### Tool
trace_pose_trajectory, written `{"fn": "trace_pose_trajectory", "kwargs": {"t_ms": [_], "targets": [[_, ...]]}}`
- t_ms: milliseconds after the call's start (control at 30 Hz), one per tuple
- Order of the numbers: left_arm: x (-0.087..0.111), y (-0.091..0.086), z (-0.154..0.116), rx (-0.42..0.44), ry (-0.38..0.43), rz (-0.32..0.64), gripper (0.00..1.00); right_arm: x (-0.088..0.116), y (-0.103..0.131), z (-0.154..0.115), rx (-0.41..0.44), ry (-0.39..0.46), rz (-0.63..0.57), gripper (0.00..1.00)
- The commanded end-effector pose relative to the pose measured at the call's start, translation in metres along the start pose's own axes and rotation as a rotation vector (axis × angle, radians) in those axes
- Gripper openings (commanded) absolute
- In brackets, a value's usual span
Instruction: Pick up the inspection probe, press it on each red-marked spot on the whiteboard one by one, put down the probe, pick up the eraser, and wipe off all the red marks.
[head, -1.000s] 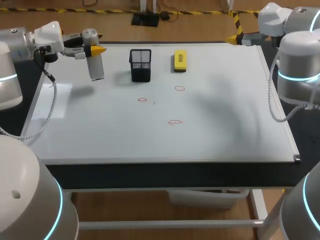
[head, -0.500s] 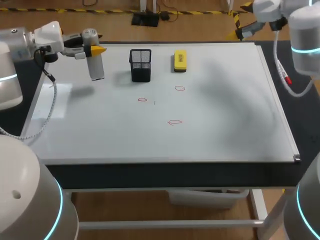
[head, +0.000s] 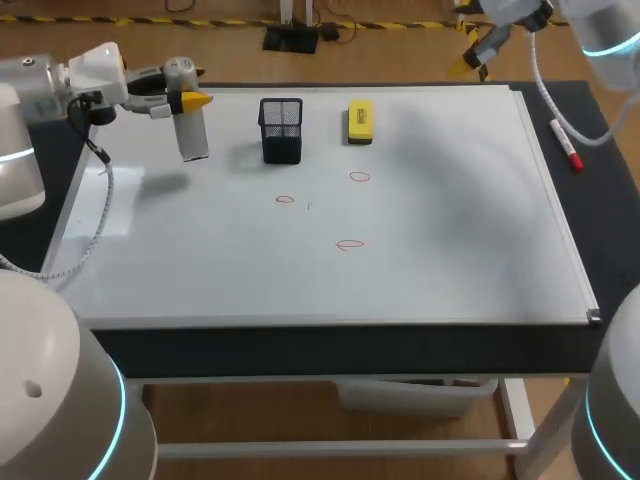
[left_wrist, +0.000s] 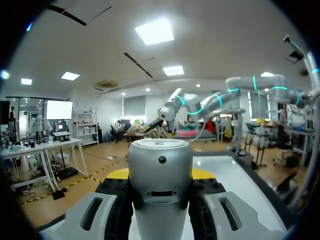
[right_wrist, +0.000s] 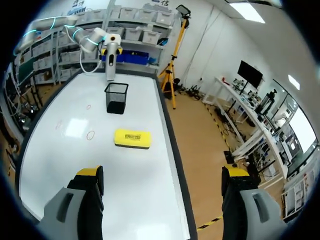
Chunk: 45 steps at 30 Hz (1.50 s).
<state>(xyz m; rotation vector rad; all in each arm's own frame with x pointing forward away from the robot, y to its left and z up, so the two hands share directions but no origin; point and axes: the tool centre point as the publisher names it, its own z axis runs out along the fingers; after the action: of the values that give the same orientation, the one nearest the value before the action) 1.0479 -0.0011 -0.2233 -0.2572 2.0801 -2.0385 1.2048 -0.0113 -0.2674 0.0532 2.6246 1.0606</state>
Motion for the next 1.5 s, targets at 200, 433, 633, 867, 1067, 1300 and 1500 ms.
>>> {"fn": "trace_pose_trajectory", "kwargs": {"t_ms": [200,433,633,867,1067,1300,1500], "targets": [[0.001,-0.001,0.0,0.0,-0.002,0.001,0.0,-0.004,0.009,0.027,0.119,0.566,-0.126,1.0],[0.001,-0.001,0.0,0.0,-0.002,0.001,0.0,0.001,0.015,0.043,0.144,0.642,-0.228,1.0],[0.001,-0.001,0.0,0.0,-0.002,0.001,0.0,0.011,0.018,0.053,0.195,0.708,-0.355,1.0],[0.001,-0.001,0.0,0.0,-0.002,0.001,0.0,0.013,0.018,0.055,0.26,0.67,-0.395,1.0],[0.001,-0.001,0.0,0.0,-0.002,0.001,0.0,0.013,0.018,0.055,0.26,0.67,-0.395,1.0],[0.001,-0.001,0.0,0.0,-0.002,0.001,0.0,0.013,0.018,0.055,0.26,0.67,-0.395,1.0],[0.001,-0.001,0.0,0.0,-0.002,0.001,0.0,0.013,0.018,0.055,0.26,0.67,-0.395,1.0]]}}
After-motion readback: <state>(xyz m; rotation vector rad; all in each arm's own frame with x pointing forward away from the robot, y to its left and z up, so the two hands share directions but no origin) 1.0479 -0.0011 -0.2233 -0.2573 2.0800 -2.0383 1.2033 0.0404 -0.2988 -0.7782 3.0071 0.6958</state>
